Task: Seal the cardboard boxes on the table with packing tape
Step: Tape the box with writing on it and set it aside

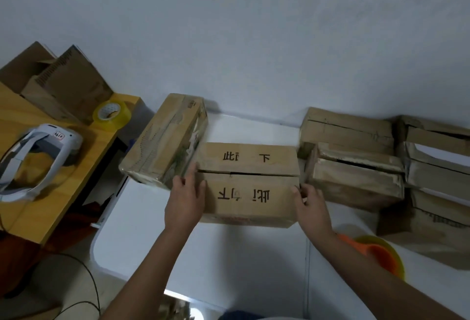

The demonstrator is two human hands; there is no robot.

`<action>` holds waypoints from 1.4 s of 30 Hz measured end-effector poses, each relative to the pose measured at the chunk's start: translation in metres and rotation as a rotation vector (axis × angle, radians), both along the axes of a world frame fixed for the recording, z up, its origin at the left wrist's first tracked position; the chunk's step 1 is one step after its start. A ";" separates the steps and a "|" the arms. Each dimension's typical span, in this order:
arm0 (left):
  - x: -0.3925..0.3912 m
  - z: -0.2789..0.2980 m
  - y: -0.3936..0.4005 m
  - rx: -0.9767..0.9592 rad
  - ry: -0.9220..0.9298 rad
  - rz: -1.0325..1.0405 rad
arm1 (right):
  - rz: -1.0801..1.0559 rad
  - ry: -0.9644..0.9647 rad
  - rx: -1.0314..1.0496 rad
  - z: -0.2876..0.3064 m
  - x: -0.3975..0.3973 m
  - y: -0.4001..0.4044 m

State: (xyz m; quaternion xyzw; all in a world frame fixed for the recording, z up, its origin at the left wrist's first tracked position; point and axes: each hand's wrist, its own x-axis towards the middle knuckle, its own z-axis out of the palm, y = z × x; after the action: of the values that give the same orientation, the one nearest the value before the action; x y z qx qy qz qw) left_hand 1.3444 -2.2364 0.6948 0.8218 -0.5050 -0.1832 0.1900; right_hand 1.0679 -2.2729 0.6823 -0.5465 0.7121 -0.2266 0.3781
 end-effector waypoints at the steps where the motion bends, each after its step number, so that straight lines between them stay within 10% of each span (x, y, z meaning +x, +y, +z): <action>1: -0.001 0.000 0.007 0.029 -0.026 -0.002 | -0.004 -0.003 0.001 -0.002 -0.003 0.009; 15: -0.054 -0.018 0.064 -0.159 -0.066 -0.073 | -0.059 -0.108 -0.080 -0.006 -0.062 0.082; 23: -0.061 -0.031 0.052 -0.212 0.064 -0.188 | -0.067 0.417 0.084 -0.053 -0.131 0.094; 33: -0.052 -0.030 0.057 -0.172 0.140 -0.229 | 0.060 0.319 0.297 -0.072 -0.149 0.097; 42: -0.030 -0.025 0.053 -0.140 0.222 -0.425 | -0.078 0.096 -0.106 0.004 -0.117 0.091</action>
State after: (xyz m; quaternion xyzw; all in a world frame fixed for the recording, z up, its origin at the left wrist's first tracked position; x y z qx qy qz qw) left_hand 1.3145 -2.1839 0.6698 0.6567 -0.6540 -0.2728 0.2581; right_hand 0.9509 -2.1819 0.6864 -0.5477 0.7371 -0.2521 0.3052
